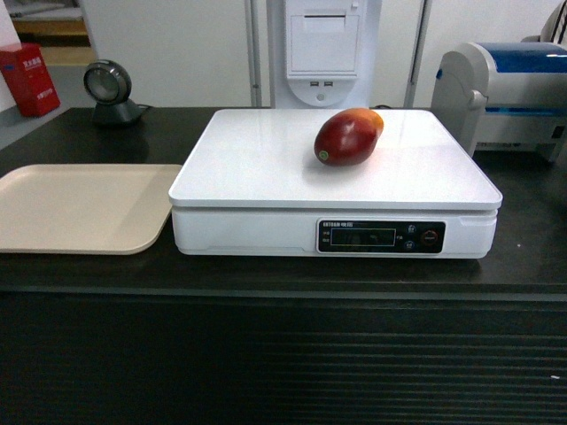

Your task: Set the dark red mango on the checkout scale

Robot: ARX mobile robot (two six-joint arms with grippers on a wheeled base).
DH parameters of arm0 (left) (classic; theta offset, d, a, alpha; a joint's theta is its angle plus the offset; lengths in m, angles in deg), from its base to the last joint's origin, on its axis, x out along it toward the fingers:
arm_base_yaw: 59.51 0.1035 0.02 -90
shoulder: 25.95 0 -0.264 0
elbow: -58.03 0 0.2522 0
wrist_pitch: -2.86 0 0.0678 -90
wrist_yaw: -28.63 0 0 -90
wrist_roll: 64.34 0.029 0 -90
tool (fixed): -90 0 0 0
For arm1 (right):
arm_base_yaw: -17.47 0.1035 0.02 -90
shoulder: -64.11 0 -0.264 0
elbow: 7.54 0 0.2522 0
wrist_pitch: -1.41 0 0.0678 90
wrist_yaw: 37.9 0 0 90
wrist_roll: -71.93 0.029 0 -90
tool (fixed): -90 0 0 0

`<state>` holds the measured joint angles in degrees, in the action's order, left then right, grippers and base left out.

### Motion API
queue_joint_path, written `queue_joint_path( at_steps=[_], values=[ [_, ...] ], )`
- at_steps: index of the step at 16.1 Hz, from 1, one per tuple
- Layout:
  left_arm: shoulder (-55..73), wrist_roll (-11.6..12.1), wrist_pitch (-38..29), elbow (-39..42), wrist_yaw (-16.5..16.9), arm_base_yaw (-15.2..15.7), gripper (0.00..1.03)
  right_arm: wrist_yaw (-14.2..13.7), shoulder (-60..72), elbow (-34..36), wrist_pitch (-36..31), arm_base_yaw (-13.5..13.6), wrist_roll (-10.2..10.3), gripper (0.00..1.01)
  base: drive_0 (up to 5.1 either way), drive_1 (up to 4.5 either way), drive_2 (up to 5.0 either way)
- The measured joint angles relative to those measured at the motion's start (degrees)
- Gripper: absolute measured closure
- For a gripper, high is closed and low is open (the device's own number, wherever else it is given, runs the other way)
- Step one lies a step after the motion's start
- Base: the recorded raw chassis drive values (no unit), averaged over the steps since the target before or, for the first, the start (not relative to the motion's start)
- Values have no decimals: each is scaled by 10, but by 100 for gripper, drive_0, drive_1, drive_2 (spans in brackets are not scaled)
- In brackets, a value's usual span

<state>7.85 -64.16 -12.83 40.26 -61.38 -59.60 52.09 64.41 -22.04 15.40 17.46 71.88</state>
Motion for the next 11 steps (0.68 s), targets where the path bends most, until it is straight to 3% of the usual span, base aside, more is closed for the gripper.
queue_joint_path(
  at_steps=[4,5,11],
  values=[
    [-66,0,47,17,0,0,101,0,0,0,0,0,0,3,0,0,0],
    [-71,0,20,33,0,0,101,0,0,0,0,0,0,3,0,0,0],
    [-170,0,127,35,0,0,101,0,0,0,0,0,0,3,0,0,0]
  ],
)
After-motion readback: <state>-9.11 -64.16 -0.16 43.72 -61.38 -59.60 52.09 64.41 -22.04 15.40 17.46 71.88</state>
